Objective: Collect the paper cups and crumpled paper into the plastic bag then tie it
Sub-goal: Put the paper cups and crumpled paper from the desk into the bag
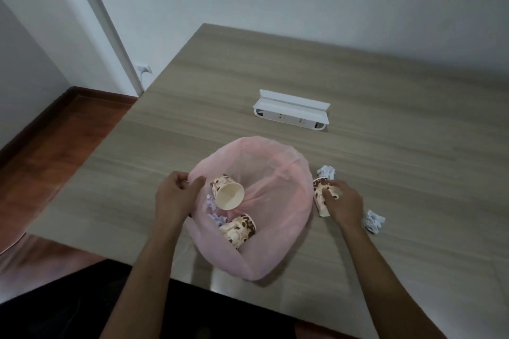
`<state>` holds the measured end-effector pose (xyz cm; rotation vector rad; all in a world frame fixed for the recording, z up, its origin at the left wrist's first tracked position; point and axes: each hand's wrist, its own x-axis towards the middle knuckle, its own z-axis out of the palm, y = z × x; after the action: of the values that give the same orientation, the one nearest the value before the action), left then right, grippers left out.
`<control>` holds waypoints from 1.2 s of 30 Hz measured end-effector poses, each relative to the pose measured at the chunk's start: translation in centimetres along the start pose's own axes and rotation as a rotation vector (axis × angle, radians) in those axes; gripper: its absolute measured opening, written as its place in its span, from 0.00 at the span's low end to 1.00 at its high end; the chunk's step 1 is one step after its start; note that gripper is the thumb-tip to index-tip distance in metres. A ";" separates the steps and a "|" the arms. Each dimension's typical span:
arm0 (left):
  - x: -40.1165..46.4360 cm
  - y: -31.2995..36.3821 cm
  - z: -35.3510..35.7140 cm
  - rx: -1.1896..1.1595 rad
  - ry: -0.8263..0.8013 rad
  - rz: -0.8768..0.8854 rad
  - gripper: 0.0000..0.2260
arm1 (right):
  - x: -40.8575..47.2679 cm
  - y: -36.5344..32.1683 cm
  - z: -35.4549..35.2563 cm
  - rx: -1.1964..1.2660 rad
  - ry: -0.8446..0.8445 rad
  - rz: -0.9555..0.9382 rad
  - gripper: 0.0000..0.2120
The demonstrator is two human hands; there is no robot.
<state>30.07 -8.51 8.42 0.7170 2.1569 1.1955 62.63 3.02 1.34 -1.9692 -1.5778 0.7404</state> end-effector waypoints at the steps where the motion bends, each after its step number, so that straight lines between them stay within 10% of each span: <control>1: -0.1 0.0 0.1 -0.002 0.007 0.001 0.09 | 0.6 0.7 0.3 -0.051 -0.070 0.027 0.18; 13: -0.1 -0.2 -0.6 -0.038 0.039 -0.007 0.05 | -1.7 -5.6 -4.4 0.352 0.084 -0.068 0.26; 25: 0.0 -0.2 -0.8 -0.075 0.039 -0.024 0.05 | -9.5 -14.6 3.0 0.121 -0.696 -0.480 0.21; 36: 0.0 -0.3 -0.5 -0.075 0.019 -0.026 0.14 | 1.0 -8.5 -0.7 0.277 0.171 -0.369 0.09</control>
<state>29.70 -8.96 8.39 0.6461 2.1178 1.2676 57.30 5.63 7.52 -1.4510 -1.5780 0.5856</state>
